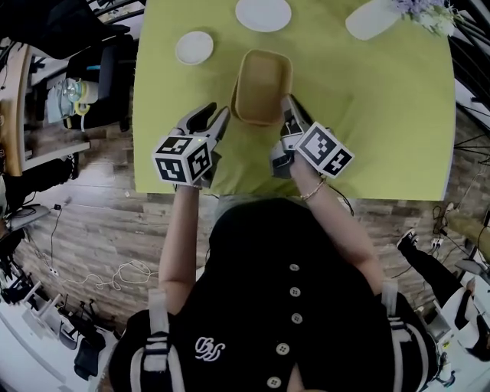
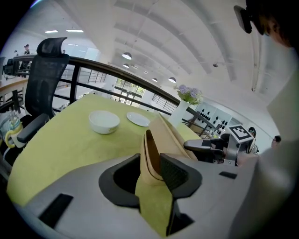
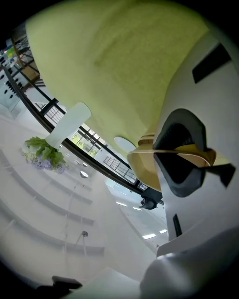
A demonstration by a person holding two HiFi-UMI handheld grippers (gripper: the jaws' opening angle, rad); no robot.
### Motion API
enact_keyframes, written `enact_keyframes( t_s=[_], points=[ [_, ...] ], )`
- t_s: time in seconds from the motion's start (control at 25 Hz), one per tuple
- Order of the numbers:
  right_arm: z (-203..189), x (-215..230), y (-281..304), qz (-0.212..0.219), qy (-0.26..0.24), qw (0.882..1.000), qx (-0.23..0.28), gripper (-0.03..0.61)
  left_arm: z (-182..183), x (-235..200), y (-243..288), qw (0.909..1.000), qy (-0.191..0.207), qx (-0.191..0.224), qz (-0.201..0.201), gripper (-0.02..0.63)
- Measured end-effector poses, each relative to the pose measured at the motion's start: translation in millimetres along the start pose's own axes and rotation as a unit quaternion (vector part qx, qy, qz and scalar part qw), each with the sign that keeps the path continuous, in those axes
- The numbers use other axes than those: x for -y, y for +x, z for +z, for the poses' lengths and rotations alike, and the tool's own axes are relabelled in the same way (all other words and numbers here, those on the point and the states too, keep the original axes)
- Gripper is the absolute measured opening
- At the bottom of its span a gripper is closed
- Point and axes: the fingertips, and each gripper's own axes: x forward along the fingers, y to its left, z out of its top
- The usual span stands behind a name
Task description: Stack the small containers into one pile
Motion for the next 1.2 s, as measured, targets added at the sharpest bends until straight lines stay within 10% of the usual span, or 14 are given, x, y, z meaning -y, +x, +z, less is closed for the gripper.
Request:
enact_keyframes(
  t_s=[1.2],
  points=[
    [-32.5, -1.4, -4.4, -0.025, 0.007, 0.999, -0.031, 0.086, 3.8, 9.1, 3.1, 0.9994, 0.013, -0.001, -0.031, 0.147]
  ],
)
